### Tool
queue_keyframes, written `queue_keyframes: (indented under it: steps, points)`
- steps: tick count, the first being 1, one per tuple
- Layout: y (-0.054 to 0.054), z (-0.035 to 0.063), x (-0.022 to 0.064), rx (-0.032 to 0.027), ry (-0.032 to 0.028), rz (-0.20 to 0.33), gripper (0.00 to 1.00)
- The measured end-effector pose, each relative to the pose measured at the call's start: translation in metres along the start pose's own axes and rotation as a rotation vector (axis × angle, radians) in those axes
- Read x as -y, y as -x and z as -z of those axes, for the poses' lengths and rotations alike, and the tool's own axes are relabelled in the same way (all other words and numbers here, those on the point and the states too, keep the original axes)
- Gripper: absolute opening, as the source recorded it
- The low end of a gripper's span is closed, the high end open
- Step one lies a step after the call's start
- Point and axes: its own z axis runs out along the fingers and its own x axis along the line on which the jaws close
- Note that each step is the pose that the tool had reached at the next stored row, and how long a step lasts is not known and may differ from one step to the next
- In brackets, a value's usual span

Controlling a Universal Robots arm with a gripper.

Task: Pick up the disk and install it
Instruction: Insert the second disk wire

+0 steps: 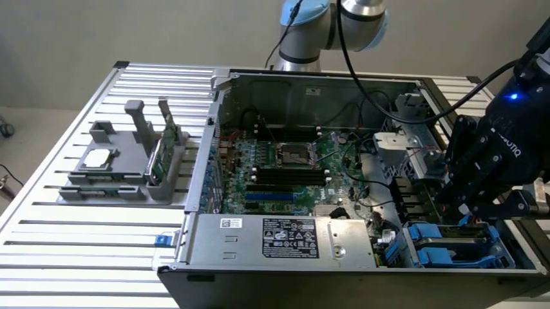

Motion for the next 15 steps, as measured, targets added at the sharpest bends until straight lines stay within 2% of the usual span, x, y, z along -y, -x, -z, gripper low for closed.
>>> queue_keyframes:
  steps: [4,11,12,15]
  points:
    - [-0.001,0.0001,0.0,-0.0001,0.0,0.0,0.31]
    - [-0.012,0.0025,-0.0015,0.0004,0.0001,0.0,0.31]
    - [-0.012,0.0028,-0.0025,0.0012,0.0001,0.0,0.31]
    - [-0.014,0.0038,-0.0057,0.0097,0.0005,-0.001,0.31]
